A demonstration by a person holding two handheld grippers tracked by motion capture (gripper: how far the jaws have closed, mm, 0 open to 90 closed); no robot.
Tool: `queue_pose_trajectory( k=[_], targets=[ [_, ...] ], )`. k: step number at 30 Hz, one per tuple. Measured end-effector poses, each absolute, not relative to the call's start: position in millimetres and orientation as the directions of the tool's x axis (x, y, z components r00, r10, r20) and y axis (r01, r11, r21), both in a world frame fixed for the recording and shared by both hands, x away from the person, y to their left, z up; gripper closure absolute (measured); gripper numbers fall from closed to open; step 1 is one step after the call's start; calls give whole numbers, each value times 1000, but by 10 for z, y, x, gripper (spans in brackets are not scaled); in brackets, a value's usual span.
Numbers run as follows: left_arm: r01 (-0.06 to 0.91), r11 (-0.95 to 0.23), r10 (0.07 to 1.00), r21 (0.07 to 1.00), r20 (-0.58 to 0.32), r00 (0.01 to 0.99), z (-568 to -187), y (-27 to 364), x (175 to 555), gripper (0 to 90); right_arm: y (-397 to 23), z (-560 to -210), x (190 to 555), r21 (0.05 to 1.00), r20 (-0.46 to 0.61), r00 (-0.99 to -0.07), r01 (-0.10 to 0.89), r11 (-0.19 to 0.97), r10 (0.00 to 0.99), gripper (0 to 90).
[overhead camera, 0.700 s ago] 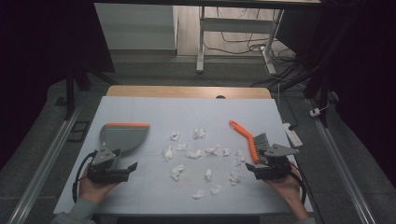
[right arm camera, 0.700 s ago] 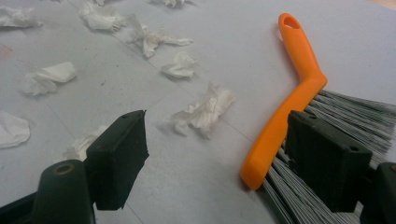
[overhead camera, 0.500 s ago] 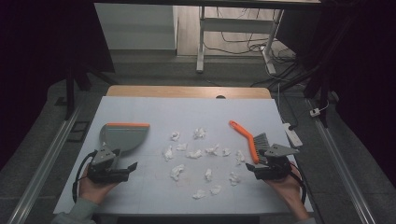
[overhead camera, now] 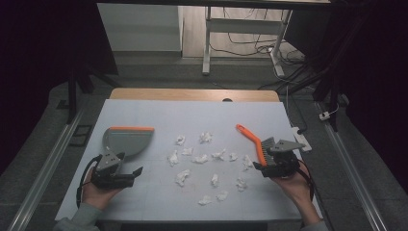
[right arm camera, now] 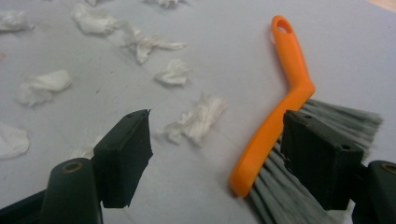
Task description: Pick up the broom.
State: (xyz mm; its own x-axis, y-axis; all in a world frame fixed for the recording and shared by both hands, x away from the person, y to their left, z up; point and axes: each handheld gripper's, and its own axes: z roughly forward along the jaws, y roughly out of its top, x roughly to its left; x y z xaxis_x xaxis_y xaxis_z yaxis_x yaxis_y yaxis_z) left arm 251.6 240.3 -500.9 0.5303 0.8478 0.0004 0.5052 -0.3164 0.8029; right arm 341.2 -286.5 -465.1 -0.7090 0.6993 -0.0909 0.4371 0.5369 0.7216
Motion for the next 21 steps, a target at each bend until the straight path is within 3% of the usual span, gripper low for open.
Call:
queue_pose_trajectory(
  k=[16, 21],
  targets=[
    [523, -327, 848, 787, 0, 529, -5045, 2384, 2559, 144, -2681, -4342, 4063, 620, -100, -666, 539, 570, 739, 250],
    [525, -331, 848, 784, 4, 529, -5048, 2378, 2559, 142, -2615, -4407, 4392, 527, -102, -650, 607, 595, 753, 250]
  ],
)
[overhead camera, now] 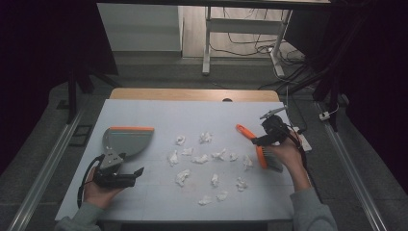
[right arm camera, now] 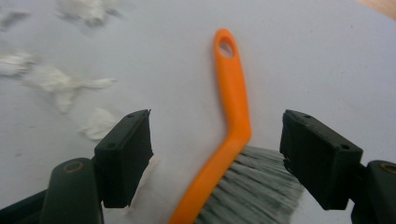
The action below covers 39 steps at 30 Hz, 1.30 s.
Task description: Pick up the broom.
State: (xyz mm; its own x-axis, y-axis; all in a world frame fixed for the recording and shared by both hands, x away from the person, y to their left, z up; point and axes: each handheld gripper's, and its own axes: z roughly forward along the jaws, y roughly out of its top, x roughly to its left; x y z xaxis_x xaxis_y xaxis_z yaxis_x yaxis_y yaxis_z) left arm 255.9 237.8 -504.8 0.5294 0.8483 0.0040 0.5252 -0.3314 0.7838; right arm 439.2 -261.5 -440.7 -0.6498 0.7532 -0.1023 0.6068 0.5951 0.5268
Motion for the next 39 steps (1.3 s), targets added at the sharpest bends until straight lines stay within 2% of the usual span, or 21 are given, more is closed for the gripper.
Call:
queue_pose_trajectory(
  k=[8, 15, 21, 28, 33, 39],
  targets=[
    [527, -336, 850, 781, 10, 527, -5054, 2379, 2557, 141, -2544, -4614, 4738, 415, -114, -634, 669, 617, 765, 275],
    [527, -339, 848, 779, 10, 530, -5060, 2376, 2561, 141, -2534, -4790, 4855, 345, -88, -634, 704, 620, 769, 377],
    [525, -340, 848, 780, 13, 530, -5061, 2374, 2558, 141, -2557, -4832, 4890, 319, -71, -636, 716, 621, 769, 457],
    [526, -343, 847, 779, 14, 532, -5066, 2372, 2561, 141, -2548, -4889, 4933, 269, -41, -639, 734, 624, 768, 609],
    [524, -343, 848, 779, 17, 530, -5063, 2375, 2556, 141, -2548, -4886, 4941, 272, -44, -635, 735, 621, 771, 694],
    [512, -337, 850, 790, 21, 527, -5035, 2378, 2532, 146, -2561, -4854, 4916, 281, -54, -644, 723, 631, 763, 700]
  ],
)
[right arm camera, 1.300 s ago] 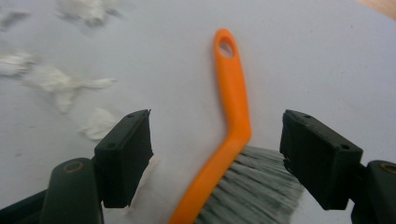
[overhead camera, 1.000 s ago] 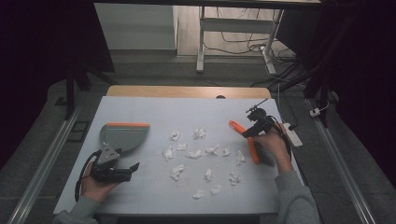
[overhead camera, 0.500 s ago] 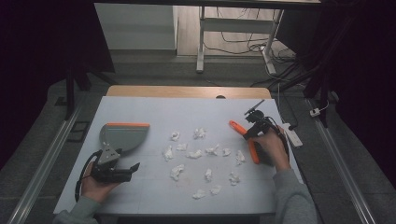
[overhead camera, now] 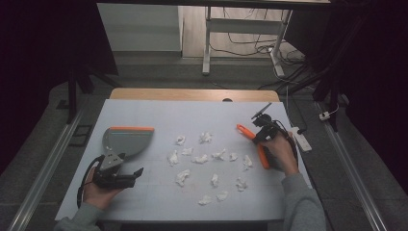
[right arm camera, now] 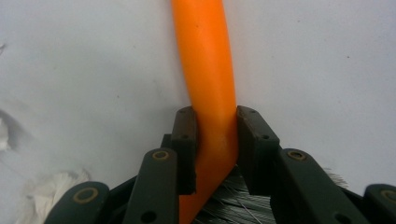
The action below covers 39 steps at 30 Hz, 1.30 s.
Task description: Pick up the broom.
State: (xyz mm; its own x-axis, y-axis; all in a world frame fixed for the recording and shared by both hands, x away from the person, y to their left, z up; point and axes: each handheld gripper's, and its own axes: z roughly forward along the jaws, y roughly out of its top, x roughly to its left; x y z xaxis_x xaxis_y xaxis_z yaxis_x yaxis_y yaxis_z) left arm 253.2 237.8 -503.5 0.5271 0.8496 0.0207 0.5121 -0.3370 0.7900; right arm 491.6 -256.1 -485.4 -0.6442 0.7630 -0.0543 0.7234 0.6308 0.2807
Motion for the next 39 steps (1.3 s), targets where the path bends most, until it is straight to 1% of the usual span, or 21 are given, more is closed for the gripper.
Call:
queue_pose_trajectory(
  k=[1, 2, 5, 6, 7, 8, 14, 20, 26, 29, 32, 35, 37, 39],
  targets=[
    [506, -335, 849, 795, 22, 528, -5025, 2374, 2528, 152, -2609, -4766, 4888, 316, -52, -640, 718, 620, 767, 702],
    [498, -335, 849, 800, 26, 528, -5014, 2367, 2525, 152, -2609, -4766, 4888, 316, -52, -640, 718, 620, 767, 702],
    [480, -338, 846, 810, 37, 533, -4983, 2331, 2531, 161, -2707, -4570, 4818, 390, -32, -630, 707, 590, 776, 703],
    [477, -333, 844, 814, 32, 535, -4976, 2318, 2539, 166, -2739, -4497, 4784, 418, -19, -626, 703, 575, 780, 703],
    [475, -328, 842, 816, 25, 538, -4969, 2307, 2551, 171, -2801, -4349, 4716, 480, 5, -623, 687, 545, 782, 703],
    [473, -324, 841, 819, 21, 541, -4962, 2298, 2564, 171, -2801, -4349, 4716, 480, 5, -623, 687, 545, 782, 703],
    [466, -273, 840, 842, -28, 542, -4919, 2257, 2646, 190, -2854, -4037, 4513, 616, 75, -639, 633, 469, 765, 703],
    [463, -236, 838, 854, -62, 542, -4888, 2195, 2715, 200, -2768, -3990, 4469, 662, 120, -643, 620, 422, 756, 703],
    [440, -224, 826, 870, -70, 559, -4863, 2058, 2777, 211, -2592, -3931, 4394, 727, 204, -648, 602, 330, 733, 702],
    [434, -214, 815, 875, -84, 573, -4876, 2002, 2811, 213, -2537, -3926, 4377, 737, 214, -653, 596, 319, 726, 703],
    [431, -229, 813, 873, -73, 578, -4871, 1962, 2831, 214, -2464, -3921, 4355, 753, 232, -660, 587, 298, 714, 702],
    [433, -222, 800, 873, -91, 593, -4853, 1933, 2853, 220, -2381, -3924, 4334, 766, 238, -663, 577, 282, 709, 702],
    [436, -251, 800, 864, -69, 597, -4837, 1883, 2875, 220, -2291, -3930, 4324, 779, 262, -667, 572, 255, 697, 702],
    [423, -296, 807, 857, -13, 590, -4802, 1787, 2875, 219, -2224, -3937, 4322, 786, 281, -672, 571, 237, 685, 702]
  ],
)
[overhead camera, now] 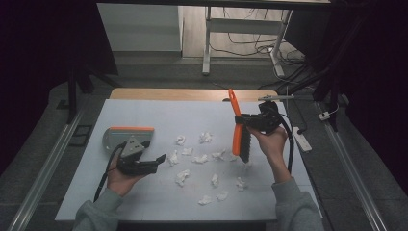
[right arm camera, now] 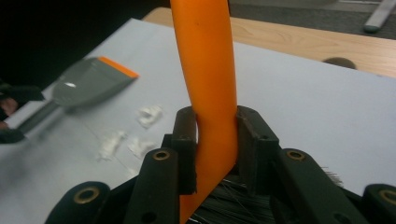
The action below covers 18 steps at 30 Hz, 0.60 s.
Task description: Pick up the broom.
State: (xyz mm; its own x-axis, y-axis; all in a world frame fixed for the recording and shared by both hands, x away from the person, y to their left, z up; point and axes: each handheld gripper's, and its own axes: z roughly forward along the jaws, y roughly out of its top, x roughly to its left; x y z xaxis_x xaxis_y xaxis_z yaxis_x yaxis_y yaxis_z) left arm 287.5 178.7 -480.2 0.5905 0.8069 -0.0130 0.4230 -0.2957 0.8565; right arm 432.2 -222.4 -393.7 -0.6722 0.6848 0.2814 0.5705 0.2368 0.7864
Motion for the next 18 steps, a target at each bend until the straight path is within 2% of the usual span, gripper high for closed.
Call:
queue_pose_trajectory(
  k=[1, 3, 13, 18],
  targets=[
    [413, -307, 804, 857, 2, 594, -4778, 1735, 2869, 219, -2224, -3937, 4322, 786, 281, -672, 571, 237, 685, 702],
    [426, -289, 782, 857, -44, 621, -4710, 1605, 2887, 230, -2117, -3942, 4309, 796, 278, -680, 558, 233, 678, 702],
    [432, -297, 744, 852, -77, 664, -4645, 1283, 2964, 229, -1900, -3991, 4262, 818, 299, -693, 540, 199, 655, 702],
    [416, -309, 734, 855, -64, 676, -4619, 1136, 3002, 226, -1786, -4044, 4213, 830, 316, -698, 531, 168, 643, 702]
  ],
)
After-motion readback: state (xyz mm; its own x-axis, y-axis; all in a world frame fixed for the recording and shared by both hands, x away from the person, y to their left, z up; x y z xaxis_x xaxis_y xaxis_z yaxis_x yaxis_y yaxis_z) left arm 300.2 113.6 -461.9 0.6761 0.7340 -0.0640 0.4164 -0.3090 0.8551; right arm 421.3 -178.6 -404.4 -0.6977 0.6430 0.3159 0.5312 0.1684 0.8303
